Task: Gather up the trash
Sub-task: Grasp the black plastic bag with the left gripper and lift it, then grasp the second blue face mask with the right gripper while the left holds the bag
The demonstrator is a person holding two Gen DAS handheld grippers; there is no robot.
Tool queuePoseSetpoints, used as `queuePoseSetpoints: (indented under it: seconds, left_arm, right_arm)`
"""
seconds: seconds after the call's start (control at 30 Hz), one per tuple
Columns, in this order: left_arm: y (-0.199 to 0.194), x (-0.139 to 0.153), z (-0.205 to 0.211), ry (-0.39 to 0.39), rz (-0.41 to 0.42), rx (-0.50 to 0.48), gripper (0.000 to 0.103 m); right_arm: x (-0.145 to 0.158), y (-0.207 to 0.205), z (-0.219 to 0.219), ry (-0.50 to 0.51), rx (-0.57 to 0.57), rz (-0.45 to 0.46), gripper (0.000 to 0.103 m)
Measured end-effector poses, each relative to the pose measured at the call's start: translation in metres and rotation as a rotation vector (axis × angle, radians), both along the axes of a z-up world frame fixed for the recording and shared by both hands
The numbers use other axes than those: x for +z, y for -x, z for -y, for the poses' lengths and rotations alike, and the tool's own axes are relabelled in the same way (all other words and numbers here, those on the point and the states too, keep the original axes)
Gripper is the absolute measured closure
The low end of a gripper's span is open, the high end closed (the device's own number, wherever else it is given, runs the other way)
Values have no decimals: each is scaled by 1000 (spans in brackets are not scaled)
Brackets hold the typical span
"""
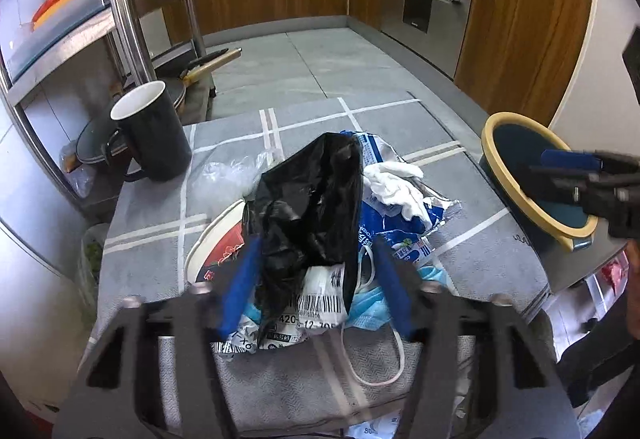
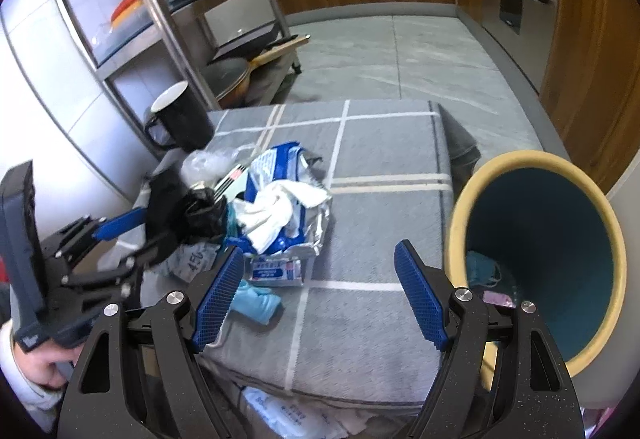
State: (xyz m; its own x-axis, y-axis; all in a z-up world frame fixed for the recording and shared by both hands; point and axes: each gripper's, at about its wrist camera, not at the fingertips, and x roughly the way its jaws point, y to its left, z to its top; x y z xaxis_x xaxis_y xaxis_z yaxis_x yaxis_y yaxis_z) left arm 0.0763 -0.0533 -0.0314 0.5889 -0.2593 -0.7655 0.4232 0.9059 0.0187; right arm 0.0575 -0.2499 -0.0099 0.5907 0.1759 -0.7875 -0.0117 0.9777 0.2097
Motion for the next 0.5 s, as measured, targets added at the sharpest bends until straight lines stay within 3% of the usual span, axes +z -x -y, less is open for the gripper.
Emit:
queuePoseSetpoints:
  seconds: [0.2,0.5]
  left_arm:
    - [-14,10,-20,61,32,68,91]
    - [-30,30,-65,295,40,185,98]
  right_arm:
    - [-19,0,-21,8,58,-45,25]
    - [-44,0,-52,3,172,-100,25]
